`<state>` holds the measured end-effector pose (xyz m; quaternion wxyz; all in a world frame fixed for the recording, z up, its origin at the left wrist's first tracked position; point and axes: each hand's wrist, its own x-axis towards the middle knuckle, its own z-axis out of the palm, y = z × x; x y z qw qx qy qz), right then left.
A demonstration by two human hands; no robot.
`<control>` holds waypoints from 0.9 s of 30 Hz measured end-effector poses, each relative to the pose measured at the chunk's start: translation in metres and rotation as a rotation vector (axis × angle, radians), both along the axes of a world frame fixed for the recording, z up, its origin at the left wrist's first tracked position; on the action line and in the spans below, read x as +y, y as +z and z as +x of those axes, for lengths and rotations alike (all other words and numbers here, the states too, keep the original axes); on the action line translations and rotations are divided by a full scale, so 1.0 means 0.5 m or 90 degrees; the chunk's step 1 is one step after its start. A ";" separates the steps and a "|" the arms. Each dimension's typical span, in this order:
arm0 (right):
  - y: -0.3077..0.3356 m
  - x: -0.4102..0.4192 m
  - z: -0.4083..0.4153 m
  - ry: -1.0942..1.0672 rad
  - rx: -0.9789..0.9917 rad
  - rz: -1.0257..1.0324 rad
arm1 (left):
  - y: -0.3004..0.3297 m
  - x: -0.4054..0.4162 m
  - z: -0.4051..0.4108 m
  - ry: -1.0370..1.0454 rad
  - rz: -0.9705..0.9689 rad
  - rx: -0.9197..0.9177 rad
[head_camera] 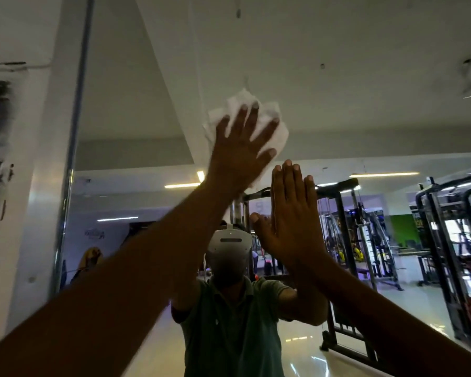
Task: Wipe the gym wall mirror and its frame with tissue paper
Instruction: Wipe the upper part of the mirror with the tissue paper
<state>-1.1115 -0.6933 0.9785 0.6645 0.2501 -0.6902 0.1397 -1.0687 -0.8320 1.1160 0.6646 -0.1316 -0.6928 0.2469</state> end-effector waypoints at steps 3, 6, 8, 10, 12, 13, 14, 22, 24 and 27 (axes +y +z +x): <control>0.001 0.004 -0.003 -0.003 -0.008 0.007 | 0.029 -0.148 0.033 0.018 0.033 0.058; 0.000 0.001 -0.003 0.007 -0.003 0.002 | 0.020 -0.328 0.083 0.051 0.240 0.130; -0.001 -0.002 -0.001 0.005 0.002 0.002 | 0.013 -0.344 0.097 0.044 0.357 0.111; -0.001 -0.004 0.000 -0.001 0.002 0.003 | 0.001 -0.260 0.084 0.003 0.407 0.118; 0.000 -0.003 0.002 -0.004 -0.004 0.004 | -0.038 -0.140 0.044 -0.005 0.291 0.101; 0.000 -0.001 0.002 -0.005 -0.007 0.003 | -0.063 -0.088 0.024 -0.002 0.193 0.083; 0.001 0.001 0.003 -0.003 -0.008 0.005 | -0.087 -0.053 0.017 0.005 0.099 0.050; -0.001 0.008 0.003 0.011 -0.010 0.025 | -0.115 -0.334 0.114 0.071 0.183 0.067; 0.000 0.005 0.004 0.005 -0.014 0.023 | -0.116 -0.327 0.120 0.039 0.347 0.092; 0.000 0.004 0.008 0.002 -0.018 0.020 | -0.166 -0.162 0.077 0.020 0.347 0.069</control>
